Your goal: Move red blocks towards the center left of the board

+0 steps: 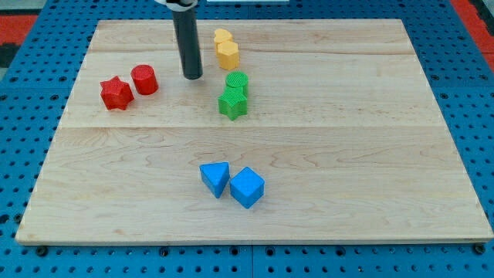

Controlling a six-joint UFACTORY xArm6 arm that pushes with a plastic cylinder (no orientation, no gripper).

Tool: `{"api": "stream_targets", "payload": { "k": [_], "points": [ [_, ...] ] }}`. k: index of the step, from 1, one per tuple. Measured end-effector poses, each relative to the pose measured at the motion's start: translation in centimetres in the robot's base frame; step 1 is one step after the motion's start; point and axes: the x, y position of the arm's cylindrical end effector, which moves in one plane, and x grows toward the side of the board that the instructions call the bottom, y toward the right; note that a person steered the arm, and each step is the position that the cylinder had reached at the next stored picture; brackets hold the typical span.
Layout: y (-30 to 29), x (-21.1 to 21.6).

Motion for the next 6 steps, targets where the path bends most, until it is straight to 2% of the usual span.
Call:
{"api": "stream_targets", "payload": {
  "k": [1, 2, 4, 6],
  "points": [
    [-6.4, 1.3],
    [-9.7, 1.8],
    [-9.7, -0.7],
    [-9.7, -1.4]
  ]
}}
